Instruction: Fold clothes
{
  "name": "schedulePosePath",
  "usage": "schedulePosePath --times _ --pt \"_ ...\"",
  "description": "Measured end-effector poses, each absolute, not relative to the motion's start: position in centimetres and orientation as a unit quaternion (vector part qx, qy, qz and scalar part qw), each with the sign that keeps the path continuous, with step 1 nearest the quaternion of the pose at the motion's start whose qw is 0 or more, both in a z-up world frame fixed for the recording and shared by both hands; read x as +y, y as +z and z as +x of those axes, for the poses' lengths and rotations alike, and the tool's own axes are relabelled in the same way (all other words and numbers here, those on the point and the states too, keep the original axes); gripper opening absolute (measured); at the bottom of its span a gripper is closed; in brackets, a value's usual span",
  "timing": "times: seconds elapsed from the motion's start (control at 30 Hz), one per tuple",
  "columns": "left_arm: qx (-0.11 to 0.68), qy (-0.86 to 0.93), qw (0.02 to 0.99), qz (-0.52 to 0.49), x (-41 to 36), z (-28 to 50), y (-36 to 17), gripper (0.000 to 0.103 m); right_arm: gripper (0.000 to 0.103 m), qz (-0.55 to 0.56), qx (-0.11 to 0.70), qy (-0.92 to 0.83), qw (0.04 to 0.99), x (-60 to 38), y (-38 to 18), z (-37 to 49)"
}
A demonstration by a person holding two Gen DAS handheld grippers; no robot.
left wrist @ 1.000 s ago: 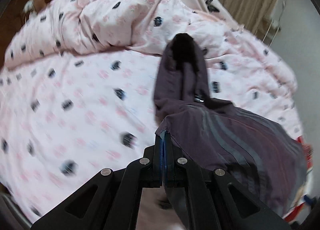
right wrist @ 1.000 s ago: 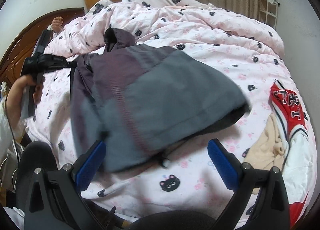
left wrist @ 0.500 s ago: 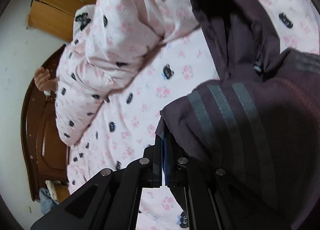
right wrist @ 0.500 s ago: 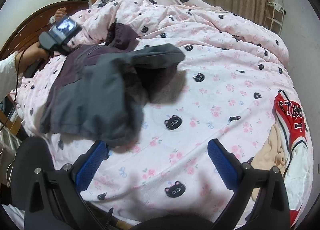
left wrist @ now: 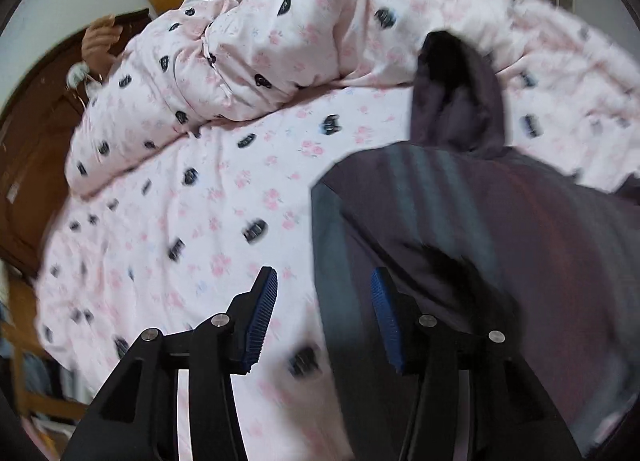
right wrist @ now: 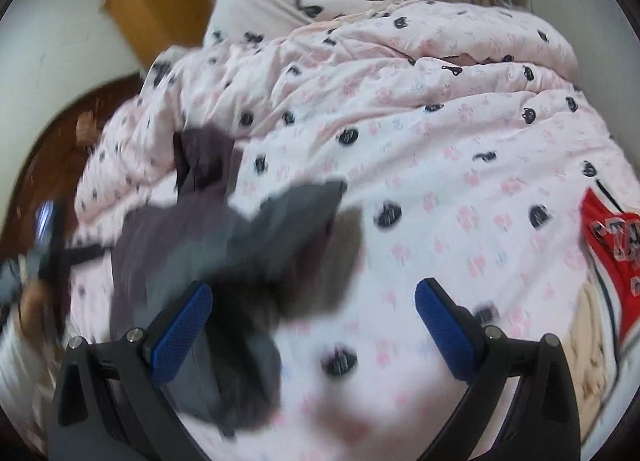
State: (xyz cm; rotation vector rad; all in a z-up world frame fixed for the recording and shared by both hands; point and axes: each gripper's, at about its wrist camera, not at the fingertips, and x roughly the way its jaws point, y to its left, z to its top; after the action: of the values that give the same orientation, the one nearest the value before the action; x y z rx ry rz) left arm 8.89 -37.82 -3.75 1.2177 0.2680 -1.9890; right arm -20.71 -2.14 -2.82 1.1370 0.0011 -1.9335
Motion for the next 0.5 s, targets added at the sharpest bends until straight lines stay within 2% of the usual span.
schedulePosePath --times 0.2,0.37,0.5 --pt "0.168 -0.812 0.319 0.459 -31.3 11.8 -4.8 0.046 0.103 0.534 -0.07 -0.729 0.423 -7.0 -5.3 -28.0" --pt "0.196 -0.815 0.293 0.459 -27.4 12.8 -7.4 0.046 0.103 0.587 -0.072 -0.7 0.402 -10.2 -8.9 -30.4" --pt "0.181 -0.821 0.301 0.45 -25.3 13.0 -8.4 0.046 0.101 0.618 -0.075 -0.675 0.396 -11.8 -11.1 -30.7"
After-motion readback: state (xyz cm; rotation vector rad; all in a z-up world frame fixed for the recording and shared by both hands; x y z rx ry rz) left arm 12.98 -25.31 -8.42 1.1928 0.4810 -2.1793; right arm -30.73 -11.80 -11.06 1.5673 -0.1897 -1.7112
